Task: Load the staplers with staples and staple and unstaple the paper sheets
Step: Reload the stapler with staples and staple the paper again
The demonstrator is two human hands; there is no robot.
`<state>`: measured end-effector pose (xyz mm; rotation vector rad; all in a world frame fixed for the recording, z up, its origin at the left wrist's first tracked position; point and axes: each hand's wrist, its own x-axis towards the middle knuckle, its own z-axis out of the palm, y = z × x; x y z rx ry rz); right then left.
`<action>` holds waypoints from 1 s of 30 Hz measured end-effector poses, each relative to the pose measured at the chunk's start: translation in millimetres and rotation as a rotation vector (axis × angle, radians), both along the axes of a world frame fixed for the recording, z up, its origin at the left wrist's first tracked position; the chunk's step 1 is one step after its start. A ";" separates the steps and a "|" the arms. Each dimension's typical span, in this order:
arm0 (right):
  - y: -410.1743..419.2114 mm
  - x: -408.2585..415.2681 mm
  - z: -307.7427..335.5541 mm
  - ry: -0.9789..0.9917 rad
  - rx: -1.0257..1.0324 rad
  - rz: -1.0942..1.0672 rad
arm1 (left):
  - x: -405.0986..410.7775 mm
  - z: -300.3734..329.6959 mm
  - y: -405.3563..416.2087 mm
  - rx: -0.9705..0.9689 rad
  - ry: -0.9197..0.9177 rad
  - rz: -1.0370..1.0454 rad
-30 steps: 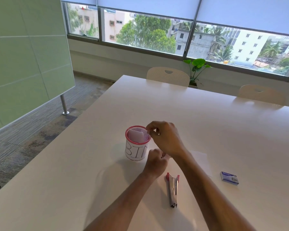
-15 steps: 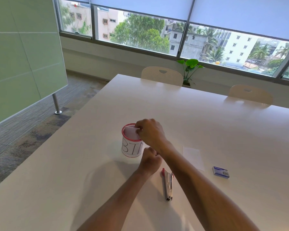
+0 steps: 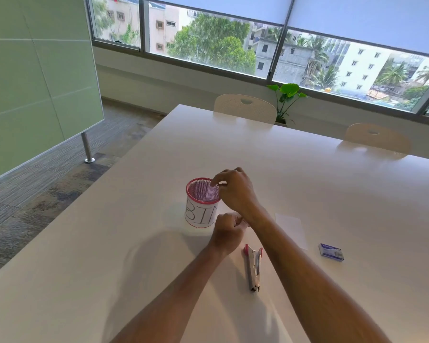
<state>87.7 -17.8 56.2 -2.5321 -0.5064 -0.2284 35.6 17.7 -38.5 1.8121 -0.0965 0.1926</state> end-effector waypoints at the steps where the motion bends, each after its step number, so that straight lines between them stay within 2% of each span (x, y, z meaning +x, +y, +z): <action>1: -3.4 -0.2 0.5 -0.013 0.026 -0.019 | 1.1 0.0 -0.4 -0.010 -0.006 -0.001; 8: -48.0 -17.4 2.4 -0.067 0.204 -0.127 | 11.1 -7.4 -3.8 0.070 0.006 0.032; 14: -106.8 -34.2 -6.1 -0.025 0.207 -0.240 | 14.2 -10.7 -9.2 -0.005 -0.001 0.051; 22: -156.5 -61.5 -29.2 0.114 0.010 -0.302 | 13.4 -12.5 -6.8 -0.038 0.005 0.062; 27: -171.4 -88.1 -39.4 0.195 -0.227 -0.376 | 14.0 -11.7 -8.6 -0.045 0.001 0.071; 30: -171.7 -102.3 -50.6 0.257 -0.289 -0.399 | 14.3 -10.6 -7.6 -0.056 -0.005 0.090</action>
